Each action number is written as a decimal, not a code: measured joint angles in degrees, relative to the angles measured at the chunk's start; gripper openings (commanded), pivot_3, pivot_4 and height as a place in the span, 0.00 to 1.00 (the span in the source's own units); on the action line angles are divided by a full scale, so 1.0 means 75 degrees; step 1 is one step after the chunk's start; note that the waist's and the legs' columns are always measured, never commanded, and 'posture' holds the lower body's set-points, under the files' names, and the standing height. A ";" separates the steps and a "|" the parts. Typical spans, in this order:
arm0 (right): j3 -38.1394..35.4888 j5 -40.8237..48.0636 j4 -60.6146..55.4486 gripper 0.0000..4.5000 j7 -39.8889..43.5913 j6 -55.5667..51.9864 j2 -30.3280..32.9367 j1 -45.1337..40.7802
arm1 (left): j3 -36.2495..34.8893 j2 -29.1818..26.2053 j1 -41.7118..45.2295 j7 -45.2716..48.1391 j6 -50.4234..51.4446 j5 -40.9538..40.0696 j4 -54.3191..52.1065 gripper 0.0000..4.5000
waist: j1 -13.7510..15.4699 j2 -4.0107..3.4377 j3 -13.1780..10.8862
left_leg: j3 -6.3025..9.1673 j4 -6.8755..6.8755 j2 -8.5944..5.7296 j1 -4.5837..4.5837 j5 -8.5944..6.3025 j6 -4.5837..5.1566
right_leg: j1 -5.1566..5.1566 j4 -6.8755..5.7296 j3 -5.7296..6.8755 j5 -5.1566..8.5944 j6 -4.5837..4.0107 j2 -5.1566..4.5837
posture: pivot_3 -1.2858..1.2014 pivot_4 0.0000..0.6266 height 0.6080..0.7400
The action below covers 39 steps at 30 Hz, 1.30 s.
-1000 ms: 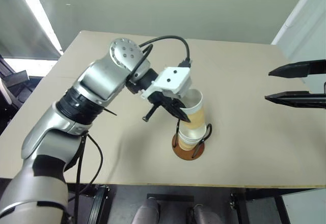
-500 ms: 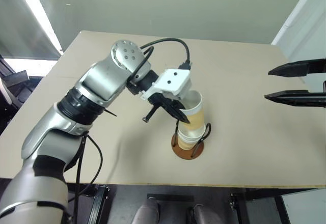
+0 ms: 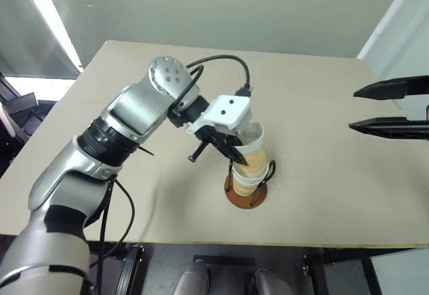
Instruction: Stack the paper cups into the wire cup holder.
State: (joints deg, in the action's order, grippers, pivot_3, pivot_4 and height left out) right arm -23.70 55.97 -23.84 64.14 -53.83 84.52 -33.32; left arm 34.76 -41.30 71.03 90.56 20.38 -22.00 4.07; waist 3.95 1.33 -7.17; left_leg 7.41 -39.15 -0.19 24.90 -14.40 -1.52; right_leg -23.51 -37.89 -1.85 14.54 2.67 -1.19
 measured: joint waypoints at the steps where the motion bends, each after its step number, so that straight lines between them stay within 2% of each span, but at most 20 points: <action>1: 0.0000 0.0000 0.0000 0.60 -0.0002 -0.0004 0.0000 0.0000 | 0.0000 0.0001 0.0000 0.0000 -0.0002 0.0002 0.0025 0.38 | 0.0000 0.0000 0.0000 | 0.0000 0.0000 0.0000 0.0000 0.0000 0.0000 | 0.0000 0.0000 0.0000 0.0000 0.0000 0.0000 | 0.52 0.24 1.00; 6: 0.0002 -0.0001 0.0000 0.60 -0.0010 -0.0011 -0.0001 0.0000 | -0.0001 0.0081 0.0000 0.0001 -0.0009 0.0054 0.0034 0.79 | 0.0002 0.0000 0.0000 | 0.0000 0.0000 0.0000 0.0001 0.0000 0.0000 | 0.0000 0.0000 0.0000 0.0000 0.0000 0.0000 | 0.52 0.24 1.00; 9: 0.0017 -0.0002 0.0001 0.60 -0.0011 -0.0009 -0.0001 -0.0001 | -0.0002 0.0091 0.0000 0.0001 -0.0012 0.0132 0.0034 0.99 | 0.0002 0.0000 0.0000 | 0.0000 0.0000 0.0000 0.0000 0.0000 0.0000 | 0.0000 0.0000 0.0000 0.0000 0.0000 0.0000 | 0.52 0.24 1.00; 20: 0.0021 -0.0002 0.0002 0.60 -0.0014 -0.0001 -0.0003 -0.0002 | -0.0002 0.0071 0.0000 0.0001 -0.0015 0.0137 0.0061 0.99 | 0.0002 0.0000 0.0000 | 0.0000 0.0000 0.0000 0.0001 0.0000 0.0000 | 0.0000 0.0000 0.0000 0.0000 0.0000 0.0000 | 0.52 0.24 1.00; 30: 0.0051 0.0000 0.0019 0.60 -0.0018 -0.0003 -0.0002 -0.0140 | 0.0268 -0.0781 -0.0046 0.0003 -0.0210 -0.0251 -0.0529 0.99 | 0.0000 -0.0001 0.0000 | 0.0000 0.0001 0.0000 0.0000 0.0000 0.0000 | -0.0001 0.0001 0.0000 0.0000 0.0000 0.0000 | 0.52 0.24 1.00; 39: 0.0388 -0.0007 0.0150 0.60 -0.0011 0.0132 -0.0002 -0.0378 | 0.0273 -0.0929 -0.0161 0.0004 -0.0181 -0.0365 -0.0729 0.99 | -0.0005 -0.0002 -0.0001 | 0.0001 0.0002 0.0000 0.0000 0.0000 0.0000 | -0.0002 0.0001 -0.0001 0.0000 0.0000 0.0000 | 0.52 0.24 1.00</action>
State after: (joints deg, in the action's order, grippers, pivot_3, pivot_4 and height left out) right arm -20.79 55.93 -22.71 64.05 -52.84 84.50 -36.16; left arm 36.81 -48.26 69.82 90.59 19.03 -24.74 -1.40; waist 3.92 1.31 -7.18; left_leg 7.42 -39.13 -0.19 24.90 -14.40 -1.52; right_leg -23.53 -37.88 -1.85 14.54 2.67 -1.19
